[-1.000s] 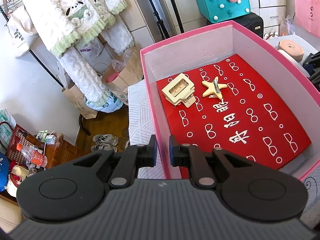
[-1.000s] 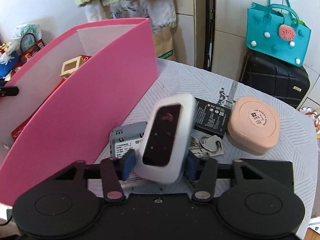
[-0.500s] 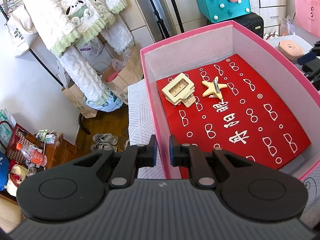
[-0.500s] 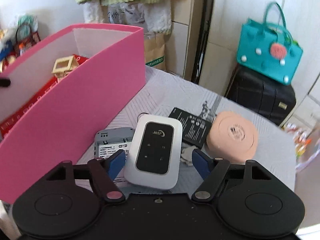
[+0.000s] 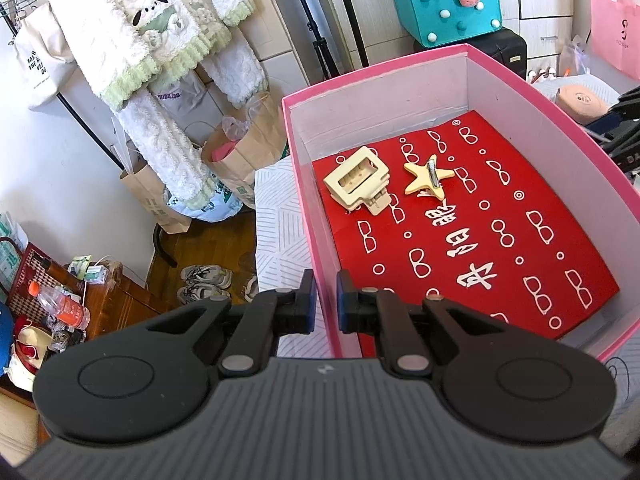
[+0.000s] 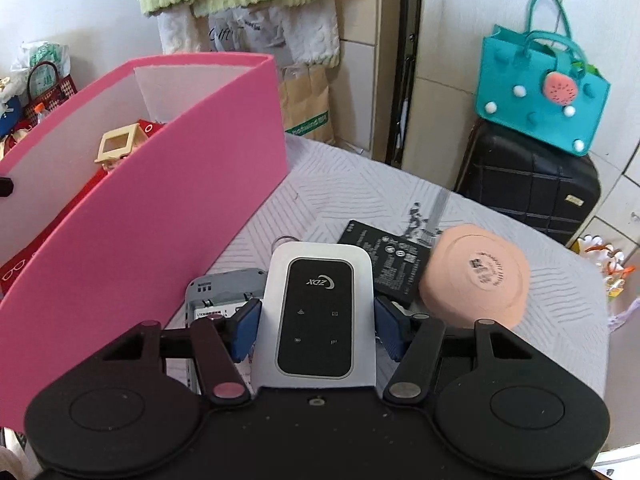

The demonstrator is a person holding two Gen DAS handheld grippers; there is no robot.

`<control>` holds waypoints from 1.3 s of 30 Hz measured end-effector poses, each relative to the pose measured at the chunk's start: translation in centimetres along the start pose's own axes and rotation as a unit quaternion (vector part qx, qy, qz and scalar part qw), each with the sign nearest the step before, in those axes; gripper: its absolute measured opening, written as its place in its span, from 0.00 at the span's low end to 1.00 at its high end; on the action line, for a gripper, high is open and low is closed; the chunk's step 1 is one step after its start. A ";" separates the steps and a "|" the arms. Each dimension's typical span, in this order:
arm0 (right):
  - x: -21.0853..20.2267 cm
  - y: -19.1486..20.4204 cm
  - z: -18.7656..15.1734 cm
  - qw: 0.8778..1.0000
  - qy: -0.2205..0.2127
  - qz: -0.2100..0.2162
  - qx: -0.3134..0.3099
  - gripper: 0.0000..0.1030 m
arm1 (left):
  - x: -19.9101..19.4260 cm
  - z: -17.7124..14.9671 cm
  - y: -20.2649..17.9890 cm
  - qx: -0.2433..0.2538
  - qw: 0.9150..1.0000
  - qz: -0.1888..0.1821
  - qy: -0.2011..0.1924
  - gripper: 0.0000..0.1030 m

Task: Organize rigid objects
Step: 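Grasp the white-and-black wifi router with the right gripper, then place the wifi router in the box and open the right gripper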

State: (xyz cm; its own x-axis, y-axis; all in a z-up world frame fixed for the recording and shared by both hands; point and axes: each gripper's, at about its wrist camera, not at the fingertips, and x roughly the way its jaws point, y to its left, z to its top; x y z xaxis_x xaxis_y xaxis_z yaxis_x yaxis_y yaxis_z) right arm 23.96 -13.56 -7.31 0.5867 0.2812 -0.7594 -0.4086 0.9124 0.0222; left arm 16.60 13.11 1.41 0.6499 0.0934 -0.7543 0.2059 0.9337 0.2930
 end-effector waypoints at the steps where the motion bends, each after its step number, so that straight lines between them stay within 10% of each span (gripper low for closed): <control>1: -0.4 0.0 -0.1 1.000 -0.003 0.001 0.000 0.64 | 0.0 0.0 0.2 -0.003 1.000 -0.002 0.001 0.09; 13: -7.4 3.4 4.0 0.991 -0.088 0.093 -0.034 0.64 | 0.0 -0.2 0.7 -0.007 1.000 -0.011 -0.001 0.07; 21: -3.8 11.6 8.5 0.970 -0.016 0.196 -0.142 0.64 | -0.1 -0.2 1.0 -0.014 1.000 -0.017 -0.004 0.06; 31: 4.7 19.5 10.0 0.927 0.105 0.193 -0.302 0.64 | -0.5 -0.3 1.1 -0.020 1.000 -0.020 -0.008 0.06; 39: 3.2 18.4 11.0 0.938 0.051 0.170 -0.296 0.67 | -0.6 -0.2 1.1 -0.022 1.000 -0.019 -0.009 0.06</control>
State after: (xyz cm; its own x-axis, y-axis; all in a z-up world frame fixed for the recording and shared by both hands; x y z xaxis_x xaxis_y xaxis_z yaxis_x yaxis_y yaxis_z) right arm 26.04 7.36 -2.14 0.2953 0.4686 -0.8326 -0.8947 0.4412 -0.0691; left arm 16.28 14.13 2.01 0.6555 0.0515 -0.7534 0.1992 0.9505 0.2383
